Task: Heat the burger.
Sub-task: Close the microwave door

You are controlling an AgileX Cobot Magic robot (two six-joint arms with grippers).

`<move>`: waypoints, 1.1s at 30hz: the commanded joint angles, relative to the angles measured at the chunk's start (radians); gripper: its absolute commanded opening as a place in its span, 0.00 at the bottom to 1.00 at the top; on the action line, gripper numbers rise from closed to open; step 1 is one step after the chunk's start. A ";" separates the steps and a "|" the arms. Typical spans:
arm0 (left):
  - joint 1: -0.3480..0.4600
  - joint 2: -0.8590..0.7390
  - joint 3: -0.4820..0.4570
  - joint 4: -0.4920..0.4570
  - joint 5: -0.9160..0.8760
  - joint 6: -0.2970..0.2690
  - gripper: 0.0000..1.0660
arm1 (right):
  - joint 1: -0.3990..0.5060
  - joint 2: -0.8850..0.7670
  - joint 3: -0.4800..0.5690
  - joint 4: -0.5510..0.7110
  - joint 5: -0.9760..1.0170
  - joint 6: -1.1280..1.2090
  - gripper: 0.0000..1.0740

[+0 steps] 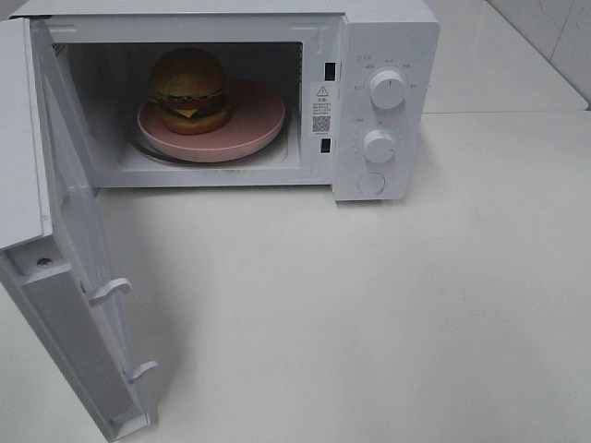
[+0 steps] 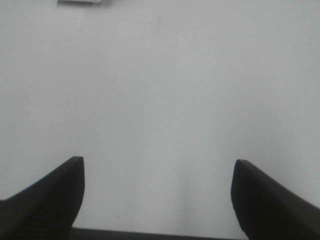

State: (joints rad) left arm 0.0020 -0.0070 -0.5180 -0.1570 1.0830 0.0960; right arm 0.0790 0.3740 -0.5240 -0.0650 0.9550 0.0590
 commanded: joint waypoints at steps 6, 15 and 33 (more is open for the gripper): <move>-0.005 -0.015 0.003 -0.001 -0.015 -0.002 0.92 | -0.053 -0.249 0.036 -0.008 0.007 0.009 0.71; -0.005 -0.015 0.003 -0.001 -0.015 -0.002 0.92 | -0.053 -0.406 0.036 -0.008 0.007 0.009 0.71; -0.005 -0.014 0.003 -0.001 -0.015 -0.002 0.92 | -0.053 -0.405 0.036 -0.008 0.007 0.009 0.71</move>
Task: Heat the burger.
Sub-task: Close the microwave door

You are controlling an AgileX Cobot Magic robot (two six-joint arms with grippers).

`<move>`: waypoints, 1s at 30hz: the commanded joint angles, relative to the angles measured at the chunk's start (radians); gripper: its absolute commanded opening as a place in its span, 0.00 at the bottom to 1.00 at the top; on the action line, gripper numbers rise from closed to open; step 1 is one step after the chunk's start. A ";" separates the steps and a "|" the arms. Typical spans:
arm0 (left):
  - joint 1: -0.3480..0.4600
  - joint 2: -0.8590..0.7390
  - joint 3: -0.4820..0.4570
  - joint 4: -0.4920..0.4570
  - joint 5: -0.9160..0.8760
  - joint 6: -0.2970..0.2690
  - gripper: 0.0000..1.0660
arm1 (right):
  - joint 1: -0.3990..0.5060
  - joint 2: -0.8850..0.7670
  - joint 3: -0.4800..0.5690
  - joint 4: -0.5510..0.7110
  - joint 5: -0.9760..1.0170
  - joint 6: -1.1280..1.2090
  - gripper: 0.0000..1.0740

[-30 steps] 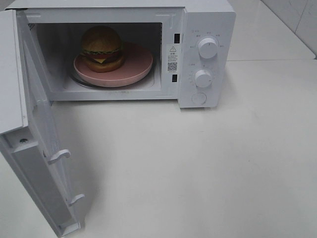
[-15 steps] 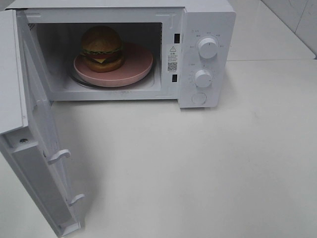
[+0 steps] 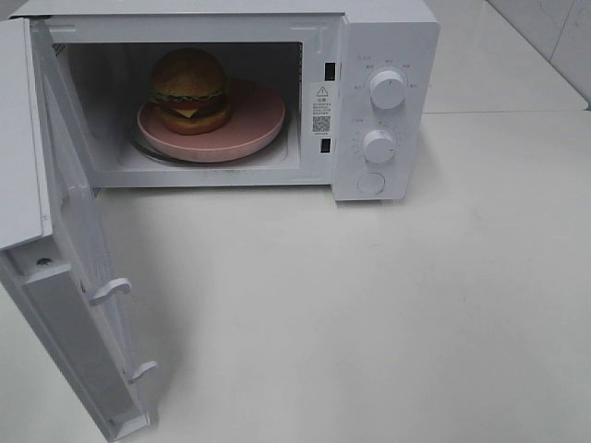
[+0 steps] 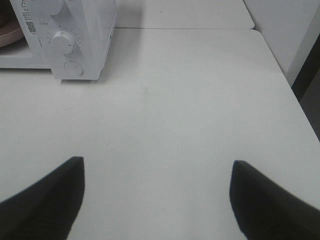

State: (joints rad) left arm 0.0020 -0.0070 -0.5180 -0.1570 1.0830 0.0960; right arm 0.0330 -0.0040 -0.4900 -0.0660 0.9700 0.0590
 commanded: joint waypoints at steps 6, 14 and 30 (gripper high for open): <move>-0.005 -0.014 0.003 -0.001 -0.015 -0.002 0.92 | -0.007 -0.027 0.002 -0.007 -0.008 0.009 0.71; -0.005 -0.014 0.003 -0.001 -0.015 -0.002 0.92 | -0.007 -0.027 0.002 -0.007 -0.008 0.009 0.71; -0.005 -0.014 0.003 -0.001 -0.015 -0.002 0.92 | -0.007 -0.027 0.002 -0.007 -0.008 0.009 0.71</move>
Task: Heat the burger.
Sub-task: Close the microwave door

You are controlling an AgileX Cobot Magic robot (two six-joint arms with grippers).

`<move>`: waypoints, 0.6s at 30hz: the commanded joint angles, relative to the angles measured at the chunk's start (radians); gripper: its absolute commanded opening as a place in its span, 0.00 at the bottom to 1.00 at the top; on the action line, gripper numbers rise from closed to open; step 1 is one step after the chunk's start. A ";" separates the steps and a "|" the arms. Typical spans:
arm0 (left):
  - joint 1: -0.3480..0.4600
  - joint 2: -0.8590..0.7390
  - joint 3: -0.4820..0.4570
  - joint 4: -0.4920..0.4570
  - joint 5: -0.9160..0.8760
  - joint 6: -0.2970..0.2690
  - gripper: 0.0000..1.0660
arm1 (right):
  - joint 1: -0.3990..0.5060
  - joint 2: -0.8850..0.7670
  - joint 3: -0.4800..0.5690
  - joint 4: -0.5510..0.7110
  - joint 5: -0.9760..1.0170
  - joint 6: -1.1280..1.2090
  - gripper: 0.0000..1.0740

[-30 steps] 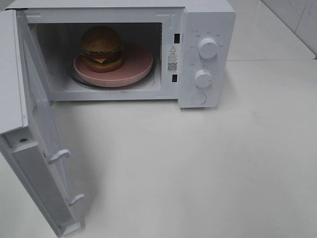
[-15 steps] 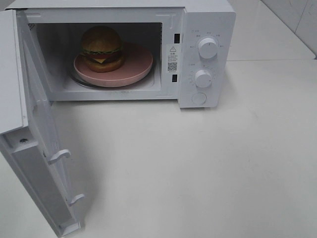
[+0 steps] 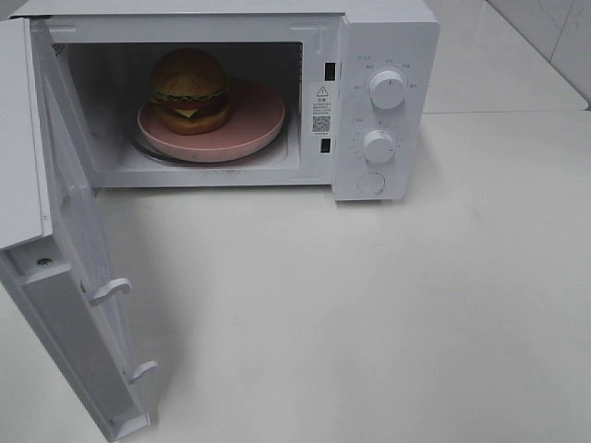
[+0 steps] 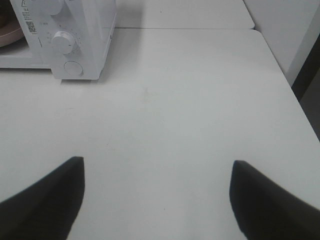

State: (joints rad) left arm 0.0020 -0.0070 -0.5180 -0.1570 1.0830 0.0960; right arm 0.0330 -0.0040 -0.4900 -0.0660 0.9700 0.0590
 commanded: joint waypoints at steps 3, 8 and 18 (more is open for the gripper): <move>-0.005 -0.014 0.003 -0.001 -0.015 -0.002 0.92 | -0.007 -0.027 0.002 -0.007 -0.008 0.009 0.71; -0.005 -0.014 0.003 -0.001 -0.015 -0.003 0.92 | -0.007 -0.027 0.002 -0.007 -0.008 0.009 0.71; -0.005 0.048 -0.037 0.022 -0.130 -0.025 0.89 | -0.007 -0.027 0.002 -0.007 -0.008 0.009 0.71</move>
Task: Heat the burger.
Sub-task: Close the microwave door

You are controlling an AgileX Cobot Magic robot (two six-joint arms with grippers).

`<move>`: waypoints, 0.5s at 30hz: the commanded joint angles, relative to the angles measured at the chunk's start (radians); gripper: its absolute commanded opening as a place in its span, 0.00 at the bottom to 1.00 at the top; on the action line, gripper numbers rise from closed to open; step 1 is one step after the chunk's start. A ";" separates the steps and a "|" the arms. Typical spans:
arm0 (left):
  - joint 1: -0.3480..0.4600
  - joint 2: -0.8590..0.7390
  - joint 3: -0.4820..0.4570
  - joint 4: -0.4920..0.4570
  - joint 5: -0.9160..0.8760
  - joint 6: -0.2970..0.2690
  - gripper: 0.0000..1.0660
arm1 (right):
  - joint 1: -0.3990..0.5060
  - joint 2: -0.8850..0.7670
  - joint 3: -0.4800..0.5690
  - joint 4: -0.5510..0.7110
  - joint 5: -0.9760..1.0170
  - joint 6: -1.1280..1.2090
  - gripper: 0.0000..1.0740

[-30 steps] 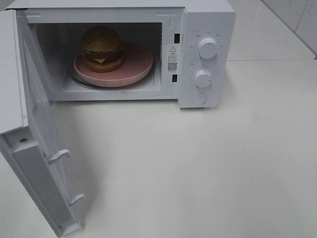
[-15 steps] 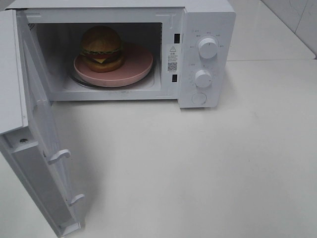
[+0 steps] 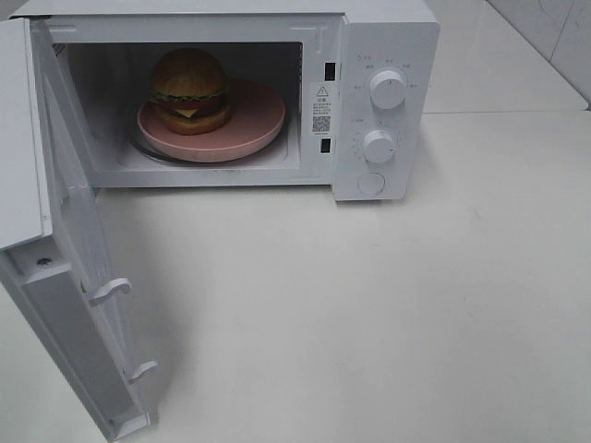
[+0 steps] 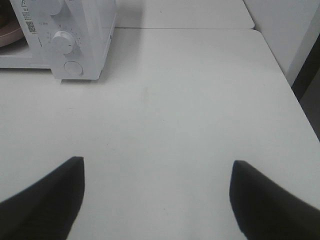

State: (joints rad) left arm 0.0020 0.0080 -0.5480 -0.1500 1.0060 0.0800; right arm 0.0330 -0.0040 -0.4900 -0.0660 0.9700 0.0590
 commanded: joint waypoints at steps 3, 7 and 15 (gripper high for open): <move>-0.005 0.050 -0.007 0.017 -0.074 -0.009 0.87 | -0.007 -0.027 0.002 -0.007 -0.008 0.009 0.71; -0.005 0.123 -0.005 0.017 -0.201 -0.009 0.63 | -0.007 -0.027 0.002 -0.007 -0.008 0.009 0.71; -0.005 0.264 0.012 0.021 -0.339 -0.009 0.11 | -0.007 -0.027 0.002 -0.007 -0.008 0.009 0.71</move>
State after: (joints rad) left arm 0.0020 0.2650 -0.5410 -0.1310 0.6950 0.0770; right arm 0.0330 -0.0040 -0.4900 -0.0660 0.9700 0.0590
